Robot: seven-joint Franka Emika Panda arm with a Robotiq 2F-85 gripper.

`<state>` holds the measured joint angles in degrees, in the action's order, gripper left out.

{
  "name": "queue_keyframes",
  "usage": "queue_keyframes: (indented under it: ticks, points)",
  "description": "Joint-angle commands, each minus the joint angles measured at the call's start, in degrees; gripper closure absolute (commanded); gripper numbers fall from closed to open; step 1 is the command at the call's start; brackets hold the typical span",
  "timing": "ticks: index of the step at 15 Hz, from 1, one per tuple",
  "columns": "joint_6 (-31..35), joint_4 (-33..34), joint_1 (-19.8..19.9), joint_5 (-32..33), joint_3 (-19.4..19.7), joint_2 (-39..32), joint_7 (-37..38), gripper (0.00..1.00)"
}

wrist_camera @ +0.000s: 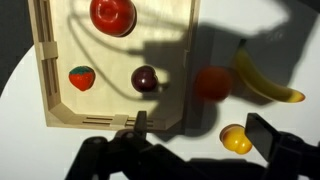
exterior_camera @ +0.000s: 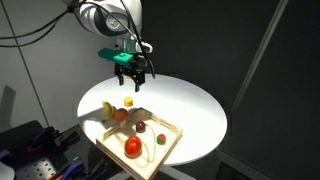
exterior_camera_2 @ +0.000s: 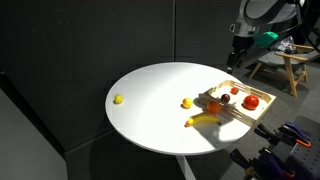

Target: Remove the plum from the crate and put it on the table

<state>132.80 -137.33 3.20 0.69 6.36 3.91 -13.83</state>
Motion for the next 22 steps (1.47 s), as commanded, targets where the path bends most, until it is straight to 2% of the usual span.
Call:
queue_keyframes:
  ticks: [1, 11, 22]
  points:
    - [0.3, 0.1, 0.4, 0.0, -0.4, 0.0, -0.1, 0.00]
    - [0.7, 0.2, 0.4, 0.0, -0.4, -0.1, -0.2, 0.00]
    - [1.9, 4.7, 1.1, -0.8, 0.2, -3.3, -1.9, 0.00]
